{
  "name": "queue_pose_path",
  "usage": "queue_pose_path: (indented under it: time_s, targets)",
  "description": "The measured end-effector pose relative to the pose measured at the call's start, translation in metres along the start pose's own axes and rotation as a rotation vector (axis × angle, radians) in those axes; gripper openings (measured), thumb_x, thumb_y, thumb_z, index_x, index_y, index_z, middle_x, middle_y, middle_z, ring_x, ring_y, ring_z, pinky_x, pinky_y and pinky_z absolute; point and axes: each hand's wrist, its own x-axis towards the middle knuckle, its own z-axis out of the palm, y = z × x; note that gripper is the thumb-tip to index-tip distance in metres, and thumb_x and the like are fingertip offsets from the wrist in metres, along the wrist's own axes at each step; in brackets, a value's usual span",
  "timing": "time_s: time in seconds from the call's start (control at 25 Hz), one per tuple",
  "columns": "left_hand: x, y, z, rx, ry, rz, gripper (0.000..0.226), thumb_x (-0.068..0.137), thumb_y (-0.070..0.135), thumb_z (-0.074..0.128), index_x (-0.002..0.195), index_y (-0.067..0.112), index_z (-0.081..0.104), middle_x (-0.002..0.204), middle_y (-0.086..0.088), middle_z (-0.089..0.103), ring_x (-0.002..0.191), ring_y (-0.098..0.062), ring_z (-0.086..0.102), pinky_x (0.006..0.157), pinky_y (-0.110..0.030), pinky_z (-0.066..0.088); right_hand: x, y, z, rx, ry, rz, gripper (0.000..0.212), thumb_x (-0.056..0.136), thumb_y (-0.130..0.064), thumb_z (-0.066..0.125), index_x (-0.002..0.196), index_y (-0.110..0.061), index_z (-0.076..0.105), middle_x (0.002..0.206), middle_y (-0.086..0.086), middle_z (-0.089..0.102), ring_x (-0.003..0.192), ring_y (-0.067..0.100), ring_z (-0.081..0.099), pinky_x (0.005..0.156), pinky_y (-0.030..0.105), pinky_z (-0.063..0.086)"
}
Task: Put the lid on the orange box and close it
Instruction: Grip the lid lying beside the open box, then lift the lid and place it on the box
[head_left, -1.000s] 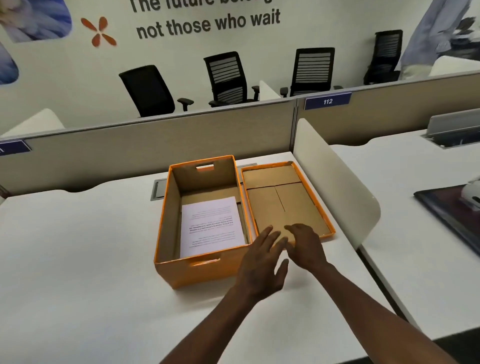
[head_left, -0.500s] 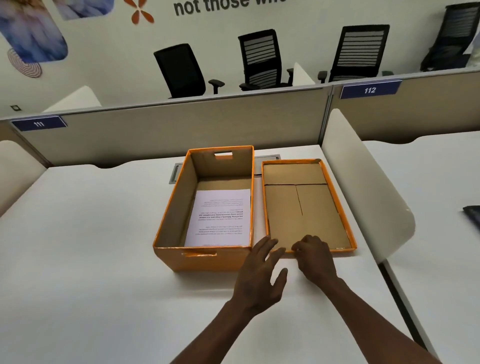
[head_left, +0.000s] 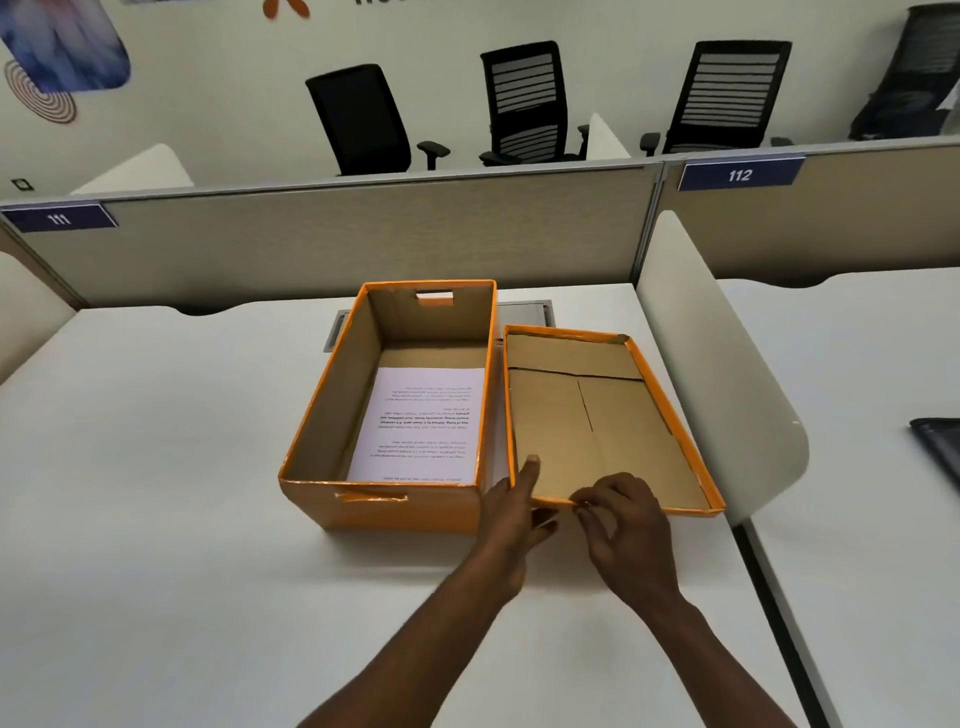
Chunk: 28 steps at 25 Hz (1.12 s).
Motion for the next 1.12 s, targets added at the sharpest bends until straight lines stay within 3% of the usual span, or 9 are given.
queue_pose_path:
  time_s: [0.16, 0.36, 0.48, 0.56, 0.68, 0.8, 0.88, 0.96, 1.12]
  targets:
    - [-0.005, 0.002, 0.003, 0.099, 0.009, 0.153, 0.031, 0.102, 0.016, 0.063, 0.129, 0.002, 0.060, 0.103, -0.024, 0.068, 0.092, -0.031, 0.074, 0.078, -0.037, 0.067, 0.000, -0.011, -0.032, 0.284, -0.125, 0.181, 0.020, 0.081, -0.008, 0.081, 0.099, -0.017, 0.078, 0.094, -0.003, 0.072, 0.087, 0.007, 0.066, 0.073, 0.020, 0.056]
    - [-0.025, -0.002, 0.007, 0.186, -0.047, 0.309, 0.034, 0.100, 0.020, 0.066, 0.134, 0.026, 0.062, 0.121, -0.003, 0.072, 0.108, -0.027, 0.074, 0.089, -0.045, 0.066, 0.064, -0.033, -0.056, 0.377, -0.069, 0.326, 0.024, 0.086, -0.046, 0.074, 0.099, -0.025, 0.076, 0.086, -0.008, 0.076, 0.076, 0.007, 0.071, 0.063, 0.024, 0.060]
    - [-0.037, -0.006, 0.013, 0.312, -0.039, 0.444, 0.034, 0.098, 0.026, 0.069, 0.124, 0.046, 0.060, 0.101, 0.024, 0.072, 0.095, -0.016, 0.075, 0.084, -0.037, 0.067, 0.113, -0.053, -0.046, 0.257, -0.142, 0.408, 0.042, 0.081, -0.065, 0.068, 0.086, -0.024, 0.070, 0.072, -0.001, 0.074, 0.055, 0.011, 0.071, 0.046, 0.023, 0.056]
    - [-0.044, -0.005, 0.016, 0.377, -0.033, 0.528, 0.034, 0.098, 0.031, 0.069, 0.114, 0.058, 0.056, 0.086, 0.031, 0.069, 0.087, -0.014, 0.072, 0.075, -0.026, 0.066, 0.133, -0.061, -0.037, 0.177, -0.135, 0.409, 0.038, 0.080, -0.061, 0.071, 0.084, -0.024, 0.065, 0.071, 0.002, 0.073, 0.054, 0.014, 0.071, 0.046, 0.026, 0.058]
    - [-0.048, 0.002, 0.016, 0.468, -0.039, 0.635, 0.034, 0.093, 0.044, 0.071, 0.118, 0.059, 0.053, 0.092, 0.036, 0.066, 0.091, -0.004, 0.071, 0.072, -0.013, 0.059, 0.146, -0.069, -0.034, 0.215, -0.051, 0.363, 0.020, 0.083, -0.036, 0.077, 0.078, -0.027, 0.060, 0.075, 0.001, 0.068, 0.067, 0.021, 0.071, 0.059, 0.038, 0.064]
    - [-0.054, 0.018, 0.008, 0.533, -0.095, 0.670, 0.071, 0.072, 0.078, 0.070, 0.137, 0.054, 0.051, 0.103, 0.049, 0.063, 0.096, 0.012, 0.069, 0.075, -0.005, 0.055, 0.149, -0.083, -0.045, 0.259, 0.077, 0.291, 0.016, 0.087, -0.025, 0.074, 0.080, -0.023, 0.060, 0.073, -0.006, 0.063, 0.068, 0.012, 0.067, 0.064, 0.035, 0.062]
    - [-0.058, 0.034, -0.003, 0.522, -0.136, 0.635, 0.080, 0.064, 0.095, 0.057, 0.134, 0.058, 0.052, 0.118, 0.046, 0.062, 0.102, 0.013, 0.068, 0.084, -0.011, 0.058, 0.148, -0.101, -0.060, 0.264, 0.154, 0.223, 0.012, 0.089, -0.025, 0.073, 0.088, -0.017, 0.063, 0.075, -0.009, 0.062, 0.069, 0.007, 0.064, 0.064, 0.024, 0.055]
    - [-0.057, 0.051, -0.017, 0.381, -0.192, 0.578, 0.080, 0.067, 0.098, 0.046, 0.131, 0.051, 0.059, 0.130, 0.028, 0.068, 0.113, 0.004, 0.069, 0.096, -0.024, 0.059, 0.143, -0.122, -0.086, 0.314, 0.170, 0.160, 0.011, 0.091, -0.028, 0.072, 0.093, -0.020, 0.064, 0.080, -0.012, 0.064, 0.072, 0.006, 0.065, 0.064, 0.014, 0.049]
    - [-0.047, 0.092, -0.047, 0.260, -0.128, 0.499, 0.067, 0.090, 0.075, 0.048, 0.143, 0.035, 0.056, 0.152, 0.004, 0.058, 0.136, -0.012, 0.058, 0.117, -0.044, 0.046, 0.124, -0.182, -0.148, 0.541, 0.040, -0.044, 0.009, 0.091, -0.037, 0.068, 0.098, -0.032, 0.067, 0.091, -0.007, 0.073, 0.087, 0.016, 0.072, 0.068, 0.023, 0.060]
